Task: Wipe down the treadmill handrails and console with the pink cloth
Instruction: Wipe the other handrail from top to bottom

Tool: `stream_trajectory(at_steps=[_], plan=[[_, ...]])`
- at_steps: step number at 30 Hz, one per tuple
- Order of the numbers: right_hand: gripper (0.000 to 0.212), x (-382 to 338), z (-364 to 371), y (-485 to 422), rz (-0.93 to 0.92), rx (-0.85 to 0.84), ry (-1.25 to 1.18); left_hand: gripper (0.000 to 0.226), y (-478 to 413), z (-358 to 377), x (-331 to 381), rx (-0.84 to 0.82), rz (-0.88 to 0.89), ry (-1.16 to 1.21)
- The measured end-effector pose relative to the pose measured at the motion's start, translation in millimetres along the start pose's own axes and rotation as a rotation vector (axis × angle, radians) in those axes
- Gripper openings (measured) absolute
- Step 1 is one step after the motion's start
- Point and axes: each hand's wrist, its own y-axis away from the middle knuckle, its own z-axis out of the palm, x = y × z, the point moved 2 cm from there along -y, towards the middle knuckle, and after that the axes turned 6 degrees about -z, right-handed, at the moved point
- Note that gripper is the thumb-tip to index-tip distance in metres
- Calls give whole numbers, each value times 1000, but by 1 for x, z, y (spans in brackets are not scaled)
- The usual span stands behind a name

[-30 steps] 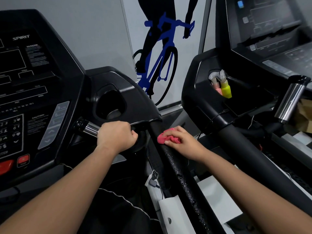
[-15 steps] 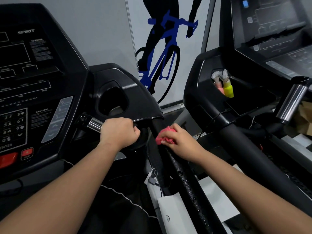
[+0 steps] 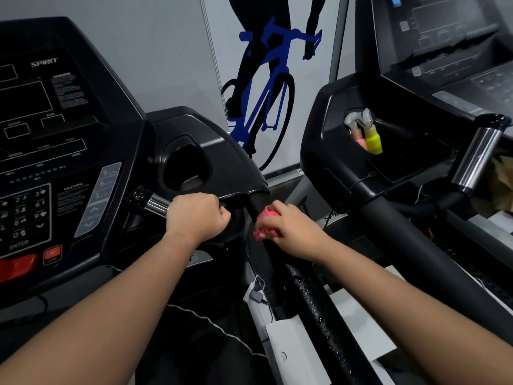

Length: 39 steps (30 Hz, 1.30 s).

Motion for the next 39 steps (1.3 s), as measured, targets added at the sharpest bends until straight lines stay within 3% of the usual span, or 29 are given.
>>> stream_trajectory(at_steps=[4,10,18,22,27,33,39], plan=[[20,11,-13,10,-1,-66,-136,36,-1,1,1,-2,3,7],[25,17,-7,-37,187,29,-116,35,0,2,0,6,2,-1],[22,4,-9,9,-22,-98,-63,37,1,2,-1,15,10,-4],[22,17,-20,1,3,-171,-138,36,1,2,0,10,-5,-3],[24,15,-17,-33,106,-69,-98,35,1,1,1,9,-6,-21],[18,1,-3,4,-41,-78,2,37,2,0,0,11,3,-25],[20,21,-16,2,39,-119,-198,35,1,0,1,3,-7,-28]])
